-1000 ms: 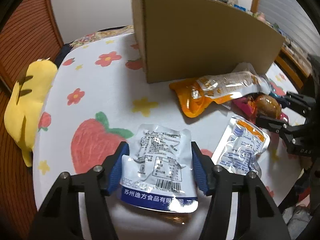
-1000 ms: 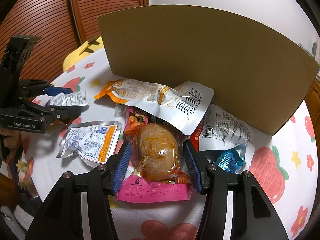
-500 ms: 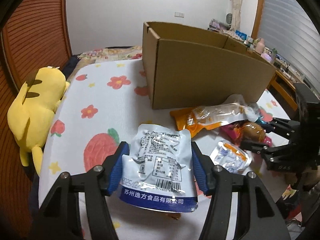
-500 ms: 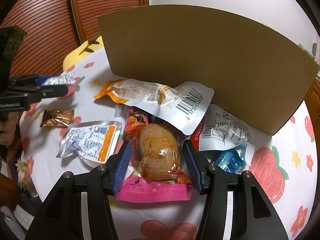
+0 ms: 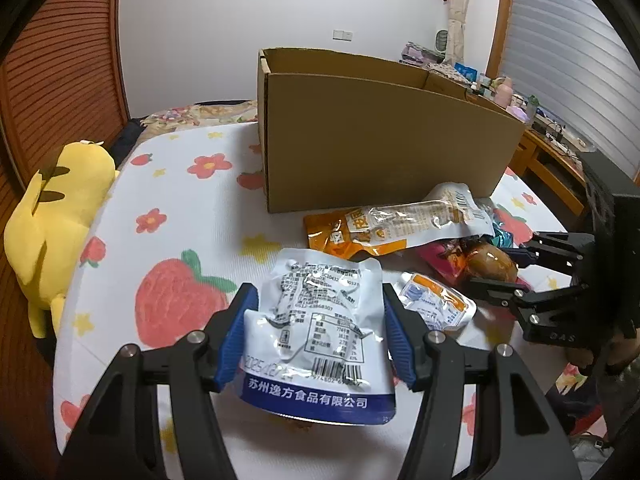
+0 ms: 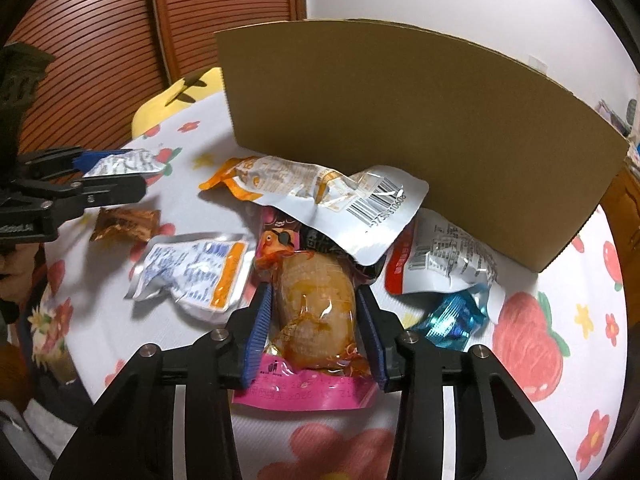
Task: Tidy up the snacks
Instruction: 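Lift the white sachet with the left tool while the right tool lifts the pink egg pack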
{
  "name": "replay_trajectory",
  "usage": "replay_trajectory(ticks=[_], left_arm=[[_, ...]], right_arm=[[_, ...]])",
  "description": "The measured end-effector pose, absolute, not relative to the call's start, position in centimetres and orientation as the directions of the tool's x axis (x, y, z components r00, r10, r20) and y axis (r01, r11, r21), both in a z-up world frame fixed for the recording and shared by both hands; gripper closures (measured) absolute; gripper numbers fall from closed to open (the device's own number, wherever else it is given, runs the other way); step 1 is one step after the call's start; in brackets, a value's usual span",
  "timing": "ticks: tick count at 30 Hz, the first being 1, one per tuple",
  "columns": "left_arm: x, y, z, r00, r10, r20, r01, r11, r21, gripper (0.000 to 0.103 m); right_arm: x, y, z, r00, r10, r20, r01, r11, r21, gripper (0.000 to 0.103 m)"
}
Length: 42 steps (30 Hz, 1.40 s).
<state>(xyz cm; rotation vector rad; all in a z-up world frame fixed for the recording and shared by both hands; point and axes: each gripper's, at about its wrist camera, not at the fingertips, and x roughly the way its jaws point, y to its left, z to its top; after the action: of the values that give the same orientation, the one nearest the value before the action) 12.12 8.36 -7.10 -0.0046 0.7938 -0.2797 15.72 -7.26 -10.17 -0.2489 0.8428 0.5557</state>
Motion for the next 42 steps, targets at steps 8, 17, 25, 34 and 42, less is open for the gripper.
replay_trajectory(ticks=[8,17,25,34,42], left_arm=[[12.1,8.7,-7.3,0.667,-0.250,-0.702,0.233,0.965,-0.122,0.043],[11.9,8.3,-7.2,0.668,-0.258,-0.698,0.238,0.963,-0.128,0.043],[11.7,7.6,-6.7,0.675,-0.265,-0.689,0.249,0.960,-0.126,0.043],[11.9,7.4,-5.5,0.697,-0.274,-0.662,0.250,0.959,-0.134,0.043],[13.0,6.6,-3.2,0.732,-0.290,-0.616,0.268,0.955,-0.131,0.043]], right_arm=[[14.4,-7.7,-10.0,0.512,0.389,-0.766,-0.569,0.822,0.037,0.062],[14.2,-11.0,-8.4,0.569,0.349,-0.745,-0.504,0.863,0.020,0.062],[14.2,-13.7,-7.2,0.614,0.311,-0.726,-0.445,0.896,0.008,0.062],[14.1,-15.1,-6.4,0.634,0.316,-0.706,-0.423,0.906,0.026,0.062],[13.8,-15.3,-4.3,0.667,0.335,-0.666,-0.422,0.906,0.033,0.062]])
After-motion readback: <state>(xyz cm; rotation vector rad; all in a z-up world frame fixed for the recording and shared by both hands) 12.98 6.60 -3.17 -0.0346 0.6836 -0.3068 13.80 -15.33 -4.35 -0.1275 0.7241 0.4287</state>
